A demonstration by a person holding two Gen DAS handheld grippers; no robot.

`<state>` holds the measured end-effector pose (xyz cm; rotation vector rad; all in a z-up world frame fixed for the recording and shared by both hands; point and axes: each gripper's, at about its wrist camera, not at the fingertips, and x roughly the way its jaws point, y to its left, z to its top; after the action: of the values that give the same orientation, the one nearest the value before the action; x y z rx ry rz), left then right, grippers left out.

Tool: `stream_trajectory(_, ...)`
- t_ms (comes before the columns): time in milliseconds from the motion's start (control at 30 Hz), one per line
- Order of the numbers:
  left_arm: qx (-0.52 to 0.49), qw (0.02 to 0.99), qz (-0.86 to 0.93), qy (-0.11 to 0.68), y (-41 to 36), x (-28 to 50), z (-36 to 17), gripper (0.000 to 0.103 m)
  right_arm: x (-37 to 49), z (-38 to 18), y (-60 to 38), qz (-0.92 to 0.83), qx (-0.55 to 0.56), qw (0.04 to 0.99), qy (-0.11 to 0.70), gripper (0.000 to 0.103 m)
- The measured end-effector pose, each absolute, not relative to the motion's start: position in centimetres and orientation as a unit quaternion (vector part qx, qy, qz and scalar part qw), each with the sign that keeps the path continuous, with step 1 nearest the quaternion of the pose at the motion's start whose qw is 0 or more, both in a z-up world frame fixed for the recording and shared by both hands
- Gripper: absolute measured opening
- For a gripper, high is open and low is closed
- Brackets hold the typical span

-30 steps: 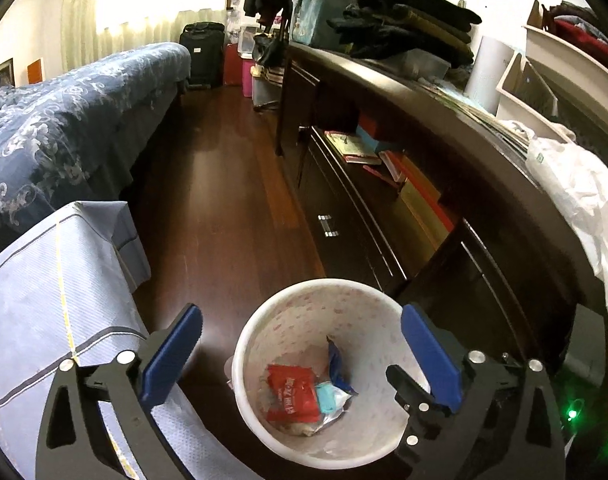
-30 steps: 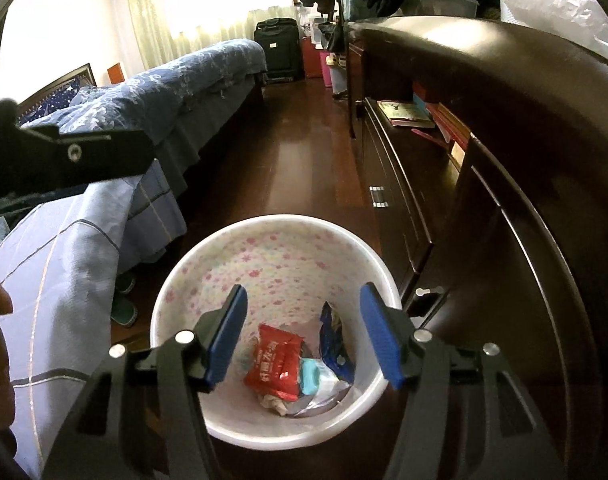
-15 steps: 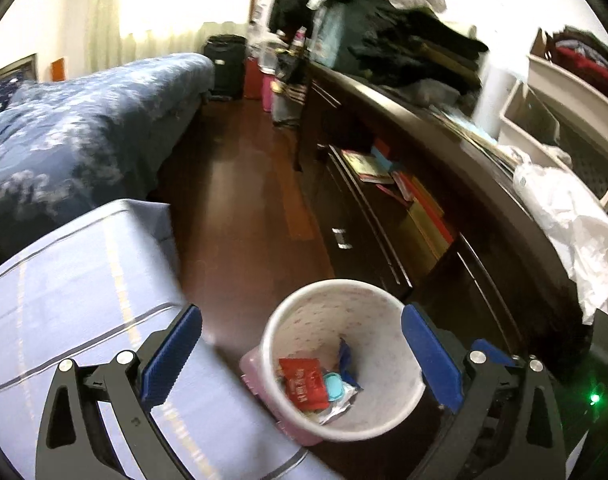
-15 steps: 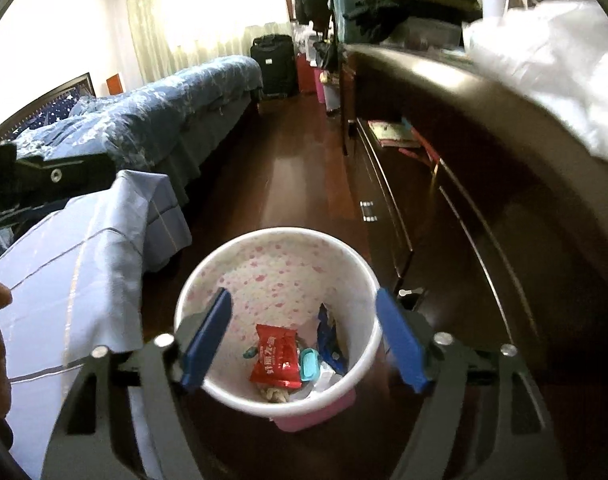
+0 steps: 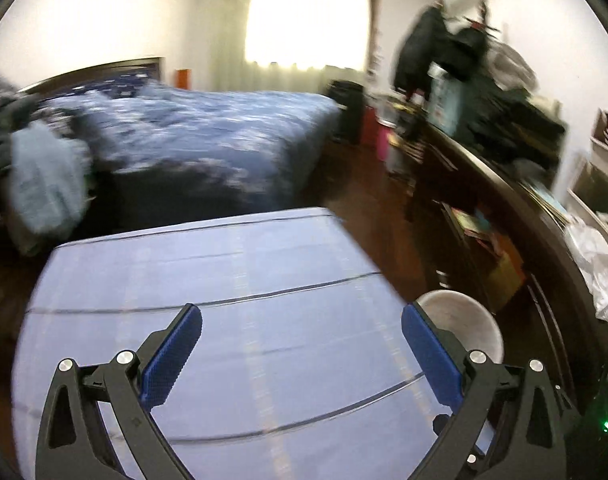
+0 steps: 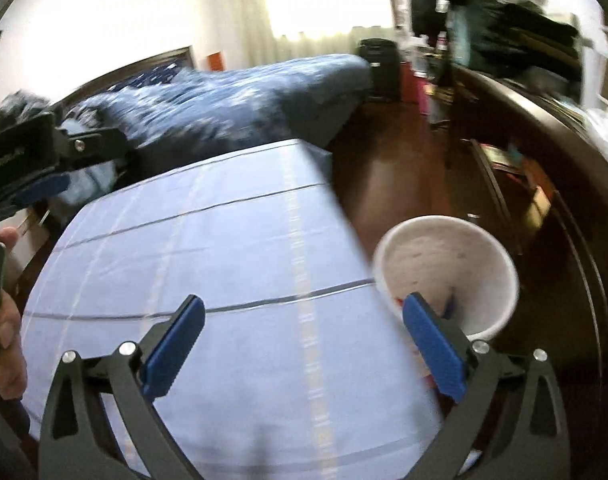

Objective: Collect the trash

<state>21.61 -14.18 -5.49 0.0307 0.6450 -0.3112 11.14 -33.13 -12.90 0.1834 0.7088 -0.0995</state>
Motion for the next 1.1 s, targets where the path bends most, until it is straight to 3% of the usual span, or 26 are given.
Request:
stream_trajectory(533,-0.049,0.971,0.04,0.229,2.6,7.3,-1.1,0.099,5.6,-8.6,-18.4,0.066,0.025,0.947,0.315,0.1)
stream_trajectory(1100,-0.061,0.978,0.024,0.199,2.9,1.1,-0.5,0.099,-0.5,-5.5,-16.4,0.067,0.023,0.962,0.262,0.1)
